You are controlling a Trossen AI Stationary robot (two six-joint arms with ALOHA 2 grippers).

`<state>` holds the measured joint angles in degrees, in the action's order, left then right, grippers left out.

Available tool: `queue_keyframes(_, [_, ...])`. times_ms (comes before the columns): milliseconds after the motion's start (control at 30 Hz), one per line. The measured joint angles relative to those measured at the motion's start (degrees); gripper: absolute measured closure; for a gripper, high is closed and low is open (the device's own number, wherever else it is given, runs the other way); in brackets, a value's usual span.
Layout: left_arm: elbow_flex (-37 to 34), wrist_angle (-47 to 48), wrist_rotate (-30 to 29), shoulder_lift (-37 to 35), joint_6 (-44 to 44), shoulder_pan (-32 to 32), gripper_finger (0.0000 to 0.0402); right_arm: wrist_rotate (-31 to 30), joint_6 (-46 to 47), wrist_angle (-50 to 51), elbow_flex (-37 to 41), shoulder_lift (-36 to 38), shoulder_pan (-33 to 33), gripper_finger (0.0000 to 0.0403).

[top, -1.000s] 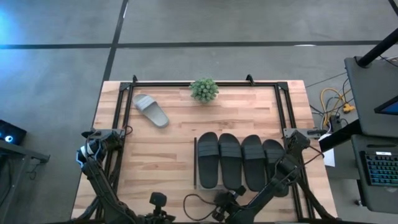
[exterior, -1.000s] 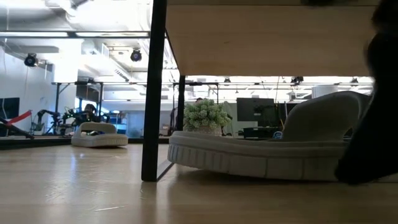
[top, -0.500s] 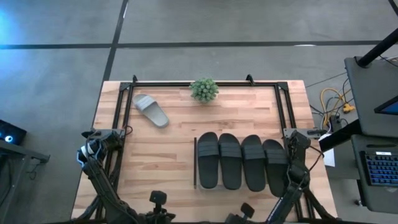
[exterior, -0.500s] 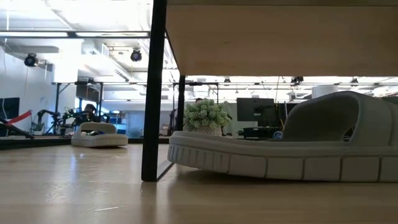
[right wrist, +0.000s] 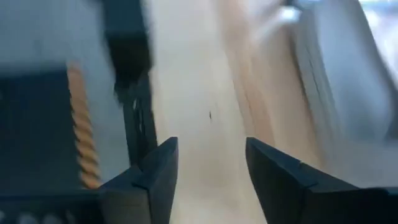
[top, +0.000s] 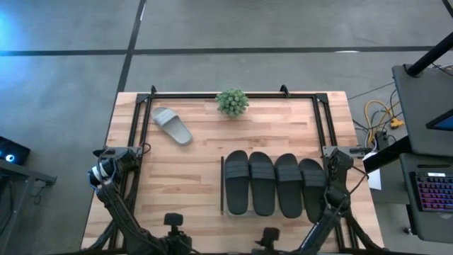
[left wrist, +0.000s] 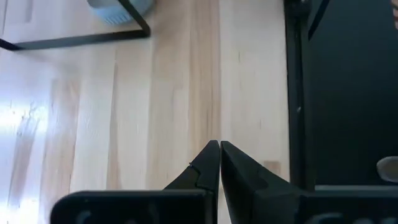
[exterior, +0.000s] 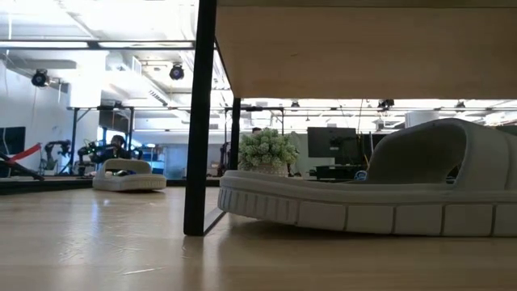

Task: Pick and place slides into the shelf
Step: Put the white slipper under the shelf

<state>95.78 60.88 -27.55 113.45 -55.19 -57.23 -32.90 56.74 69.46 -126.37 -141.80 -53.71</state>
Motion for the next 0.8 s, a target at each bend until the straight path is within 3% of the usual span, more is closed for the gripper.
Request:
queue_keyframes(167, [-1.90,-0.33,0.09,0.00,-0.13,-0.93,0.0401,4.38,-25.88,0.24,0.04,0.00,0.18,0.0218])
queue_keyframes(367, [-5.17,-0.40,-1.65,0.00,-3.08,-1.59,0.0402,7.25,-42.10,5.63,0.39,0.00,1.27,0.0233])
queue_keyframes(600, [-9.60,-0.77,-2.88,0.00,-8.13,-2.11,0.0402,9.88,-47.77,19.27,0.70,-1.02,5.78,0.0236])
queue_keyframes(800, [-11.17,-2.57,-3.90,0.00,-10.51,-2.61,0.0402,8.42,-50.38,20.17,0.20,-1.33,8.74,0.0236])
